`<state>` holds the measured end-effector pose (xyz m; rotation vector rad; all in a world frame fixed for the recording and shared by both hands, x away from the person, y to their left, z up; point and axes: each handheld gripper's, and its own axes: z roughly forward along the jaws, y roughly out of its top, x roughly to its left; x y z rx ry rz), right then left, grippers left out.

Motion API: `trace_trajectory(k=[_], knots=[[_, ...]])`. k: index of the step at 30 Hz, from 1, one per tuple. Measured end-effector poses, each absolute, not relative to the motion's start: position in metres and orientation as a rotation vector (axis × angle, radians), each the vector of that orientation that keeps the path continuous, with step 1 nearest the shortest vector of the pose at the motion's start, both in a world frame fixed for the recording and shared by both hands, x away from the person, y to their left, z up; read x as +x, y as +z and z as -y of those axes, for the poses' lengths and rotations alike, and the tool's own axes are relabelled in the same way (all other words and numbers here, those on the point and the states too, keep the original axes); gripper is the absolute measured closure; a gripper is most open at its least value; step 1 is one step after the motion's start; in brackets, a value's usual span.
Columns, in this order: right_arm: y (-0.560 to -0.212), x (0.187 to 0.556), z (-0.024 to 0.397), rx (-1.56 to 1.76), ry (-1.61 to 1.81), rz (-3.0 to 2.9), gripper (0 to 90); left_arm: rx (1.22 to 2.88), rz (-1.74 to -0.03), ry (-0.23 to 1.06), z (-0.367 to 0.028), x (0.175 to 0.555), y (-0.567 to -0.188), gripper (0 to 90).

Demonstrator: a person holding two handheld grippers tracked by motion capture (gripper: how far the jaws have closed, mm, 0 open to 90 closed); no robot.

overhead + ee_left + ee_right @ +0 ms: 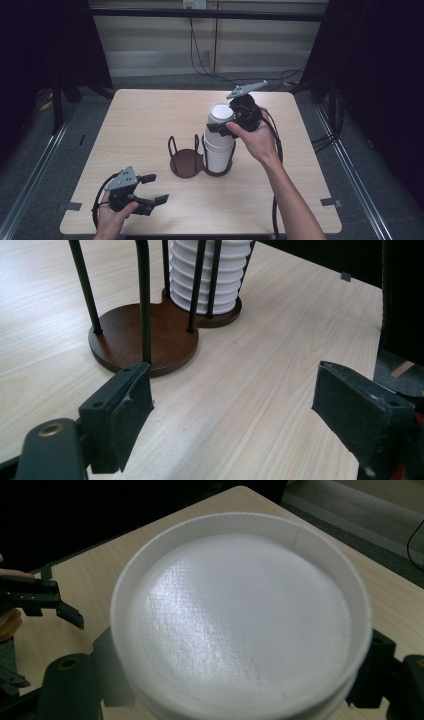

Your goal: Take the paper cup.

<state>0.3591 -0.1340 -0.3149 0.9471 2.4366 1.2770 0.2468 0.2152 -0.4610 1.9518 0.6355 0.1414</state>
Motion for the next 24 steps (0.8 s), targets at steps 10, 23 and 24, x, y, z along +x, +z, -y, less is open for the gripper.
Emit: trace_trajectory(k=[10,23,24], knots=[[-0.309,0.355,0.14,0.95,1.353,-2.382,21.9,1.955,-0.631,0.139,-0.214,0.247,-0.461,16.0],[-0.3,0.35,0.145,0.935,1.415,-2.335,22.2,1.957,-0.639,0.133,-0.214,0.247,-0.462,16.0],[-0.299,0.349,0.146,0.932,1.42,-2.327,22.2,1.957,-0.639,0.133,-0.213,0.247,-0.462,16.0]])
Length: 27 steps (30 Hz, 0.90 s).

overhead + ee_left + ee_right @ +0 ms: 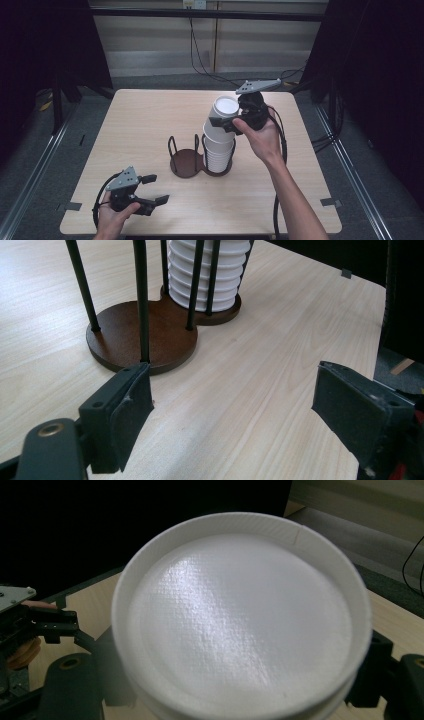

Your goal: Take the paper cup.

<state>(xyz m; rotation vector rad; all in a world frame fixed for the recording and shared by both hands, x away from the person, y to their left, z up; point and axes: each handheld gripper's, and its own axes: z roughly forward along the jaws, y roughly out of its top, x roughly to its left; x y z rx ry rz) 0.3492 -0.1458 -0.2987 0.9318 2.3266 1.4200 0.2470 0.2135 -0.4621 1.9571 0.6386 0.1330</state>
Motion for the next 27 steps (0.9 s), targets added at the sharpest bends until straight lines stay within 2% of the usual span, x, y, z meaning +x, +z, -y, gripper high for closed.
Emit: trace_trajectory(k=[27], knots=[[-0.286,0.333,0.16,0.923,1.587,-2.165,22.4,1.96,-0.646,0.161,-0.213,0.246,-0.461,16.2]])
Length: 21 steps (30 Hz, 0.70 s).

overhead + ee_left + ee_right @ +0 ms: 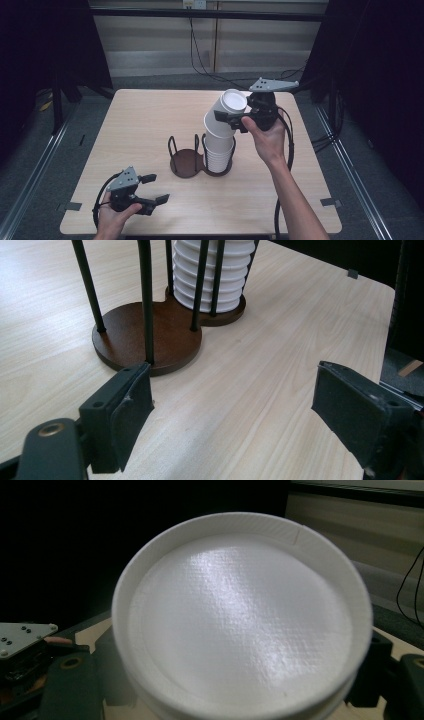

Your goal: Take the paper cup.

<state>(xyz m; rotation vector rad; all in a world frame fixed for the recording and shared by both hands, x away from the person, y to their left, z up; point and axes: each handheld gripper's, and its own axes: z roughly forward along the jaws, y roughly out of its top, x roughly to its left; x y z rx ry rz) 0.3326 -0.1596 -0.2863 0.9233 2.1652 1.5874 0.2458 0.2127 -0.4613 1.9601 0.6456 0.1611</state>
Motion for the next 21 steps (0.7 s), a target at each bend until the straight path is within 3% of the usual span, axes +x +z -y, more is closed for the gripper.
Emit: trace_trajectory(k=[21], knots=[[-0.276,0.31,0.192,0.911,1.717,-2.06,22.5,1.976,-0.695,0.168,-0.21,0.247,-0.462,16.2]])
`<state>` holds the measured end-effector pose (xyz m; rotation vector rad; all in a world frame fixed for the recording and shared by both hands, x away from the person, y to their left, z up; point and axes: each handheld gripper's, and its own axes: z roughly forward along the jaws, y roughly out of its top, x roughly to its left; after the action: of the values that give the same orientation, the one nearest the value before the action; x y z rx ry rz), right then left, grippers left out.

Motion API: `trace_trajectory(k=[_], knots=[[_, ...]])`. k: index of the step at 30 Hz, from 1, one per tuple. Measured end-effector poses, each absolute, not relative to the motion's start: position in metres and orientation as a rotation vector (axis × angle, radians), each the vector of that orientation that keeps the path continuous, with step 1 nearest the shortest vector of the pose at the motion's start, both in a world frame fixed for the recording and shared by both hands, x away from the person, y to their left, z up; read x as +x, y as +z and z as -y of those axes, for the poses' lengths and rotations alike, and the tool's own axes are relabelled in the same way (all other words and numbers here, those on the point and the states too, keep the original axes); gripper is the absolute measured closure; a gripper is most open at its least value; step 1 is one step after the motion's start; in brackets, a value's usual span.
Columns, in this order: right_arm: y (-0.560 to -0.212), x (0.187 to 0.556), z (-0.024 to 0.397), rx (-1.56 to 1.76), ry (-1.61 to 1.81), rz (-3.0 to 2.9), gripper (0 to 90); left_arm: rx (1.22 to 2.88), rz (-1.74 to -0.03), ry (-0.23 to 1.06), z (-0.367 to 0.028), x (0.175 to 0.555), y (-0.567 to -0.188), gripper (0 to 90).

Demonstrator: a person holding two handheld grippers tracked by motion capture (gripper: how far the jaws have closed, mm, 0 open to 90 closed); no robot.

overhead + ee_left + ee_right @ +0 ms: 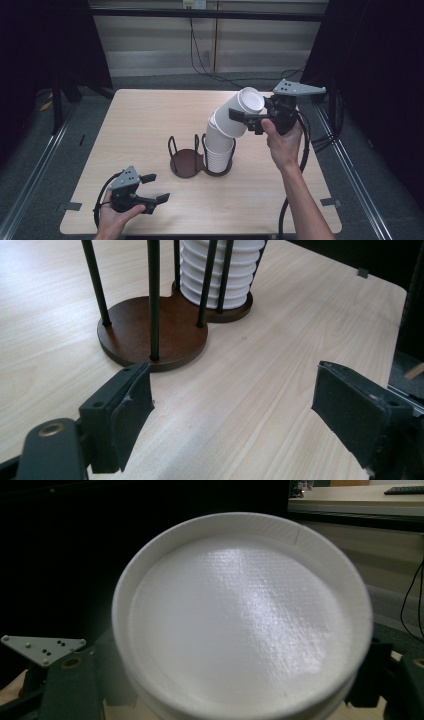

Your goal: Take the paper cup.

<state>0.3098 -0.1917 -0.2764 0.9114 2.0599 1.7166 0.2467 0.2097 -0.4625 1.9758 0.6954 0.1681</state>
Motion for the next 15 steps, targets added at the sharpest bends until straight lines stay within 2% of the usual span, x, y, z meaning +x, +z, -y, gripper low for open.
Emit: trace_trajectory(k=[15], knots=[[-0.278,0.284,0.213,0.928,1.653,-2.088,22.5,1.95,-0.687,0.12,-0.204,0.253,-0.454,16.2]])
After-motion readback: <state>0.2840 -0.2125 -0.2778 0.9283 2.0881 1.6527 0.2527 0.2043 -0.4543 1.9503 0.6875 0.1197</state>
